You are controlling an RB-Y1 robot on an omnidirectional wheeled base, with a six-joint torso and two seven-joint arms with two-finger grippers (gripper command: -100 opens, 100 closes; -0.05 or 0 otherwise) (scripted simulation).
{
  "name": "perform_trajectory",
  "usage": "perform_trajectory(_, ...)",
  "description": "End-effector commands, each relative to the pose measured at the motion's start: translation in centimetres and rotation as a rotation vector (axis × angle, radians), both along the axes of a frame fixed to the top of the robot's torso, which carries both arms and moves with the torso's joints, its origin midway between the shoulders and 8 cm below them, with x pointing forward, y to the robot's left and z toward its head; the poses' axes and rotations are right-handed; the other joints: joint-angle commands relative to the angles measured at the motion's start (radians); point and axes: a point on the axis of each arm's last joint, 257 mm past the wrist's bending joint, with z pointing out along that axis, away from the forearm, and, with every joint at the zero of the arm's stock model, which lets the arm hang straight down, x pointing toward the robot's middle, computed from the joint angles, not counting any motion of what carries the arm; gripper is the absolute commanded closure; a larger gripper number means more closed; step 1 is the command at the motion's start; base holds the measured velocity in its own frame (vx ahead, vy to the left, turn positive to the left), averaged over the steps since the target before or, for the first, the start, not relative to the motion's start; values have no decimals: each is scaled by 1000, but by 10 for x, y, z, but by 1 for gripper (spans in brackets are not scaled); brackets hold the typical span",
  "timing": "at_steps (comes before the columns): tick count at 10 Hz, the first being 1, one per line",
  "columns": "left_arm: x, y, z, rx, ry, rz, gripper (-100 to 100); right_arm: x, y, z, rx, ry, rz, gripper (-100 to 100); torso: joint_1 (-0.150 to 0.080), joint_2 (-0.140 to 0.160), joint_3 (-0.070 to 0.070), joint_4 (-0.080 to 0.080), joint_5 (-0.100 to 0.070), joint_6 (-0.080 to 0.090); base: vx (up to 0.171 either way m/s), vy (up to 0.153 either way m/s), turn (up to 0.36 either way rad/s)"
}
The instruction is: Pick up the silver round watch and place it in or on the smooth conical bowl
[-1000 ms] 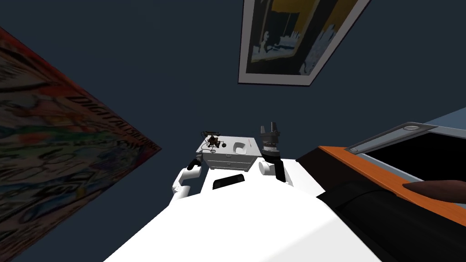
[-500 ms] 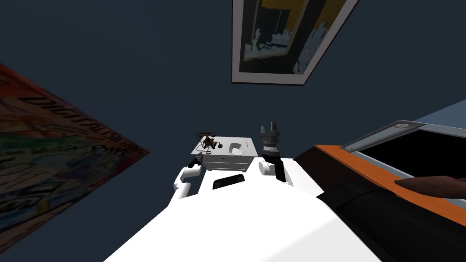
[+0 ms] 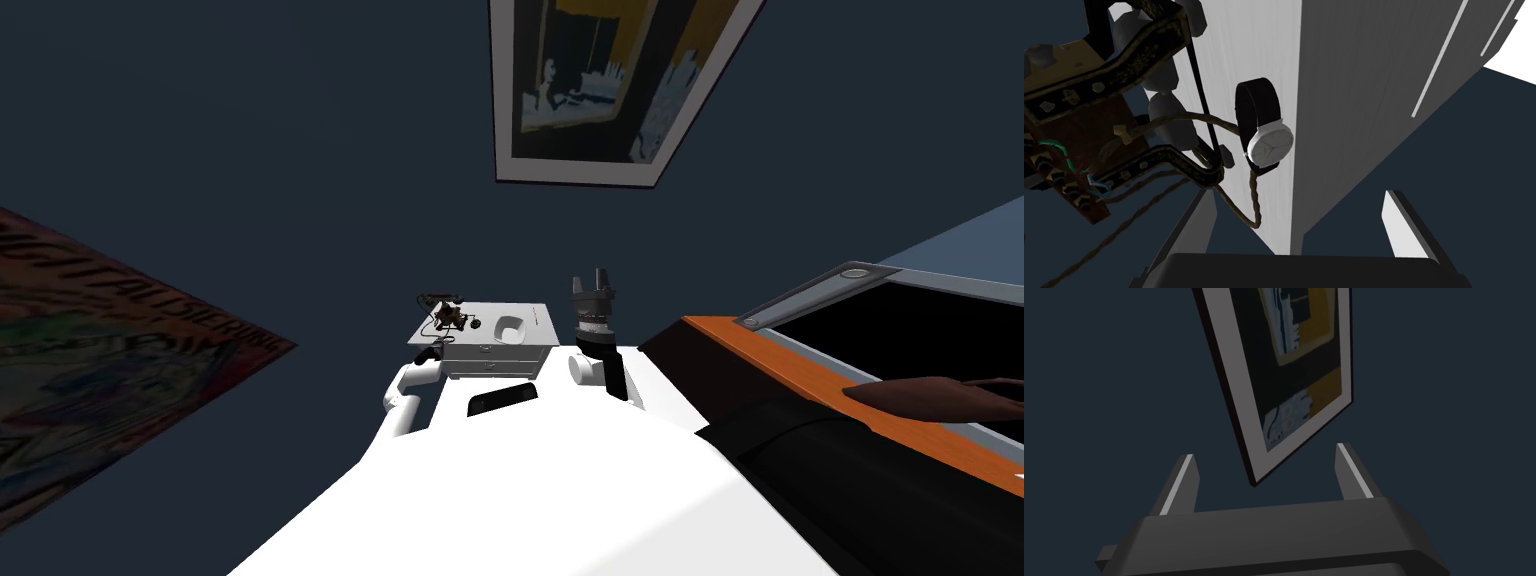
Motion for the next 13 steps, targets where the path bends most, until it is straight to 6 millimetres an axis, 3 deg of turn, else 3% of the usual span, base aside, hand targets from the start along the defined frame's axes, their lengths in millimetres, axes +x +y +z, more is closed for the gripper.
perform_trajectory(1,-1,5,-6,4,26,8,-100,0,0,0,0,0,0,0,0,0,0,0,0,0,46,-86,-41)
perform_trajectory(2,0,3,-4,2,16,5,-100,0,0,0,0,0,0,0,1,0,0,0,0,0,20,-35,-2)
perform_trajectory(3,0,4,-4,2,18,5,0,0,0,0,0,0,0,0,4,1,0,0,1,0,4,-7,2)
perform_trajectory(4,-2,4,-11,2,18,4,-100,0,0,0,0,0,0,0,6,2,1,0,1,0,35,-3,7)
perform_trajectory(7,-4,5,-16,1,20,4,-100,0,0,0,0,0,0,0,8,-2,-1,-1,2,-1,63,11,5)
perform_trajectory(8,-4,5,-16,1,18,3,100,0,0,0,0,0,0,0,7,0,0,0,2,0,6,1,0)
perform_trajectory(12,0,4,-12,3,7,0,100,0,0,0,0,0,0,0,10,0,-2,-4,5,-1,3,1,-2)
perform_trajectory(13,0,4,-12,3,7,0,0,0,0,0,0,0,0,0,10,-1,-2,-4,5,-1,0,0,0)
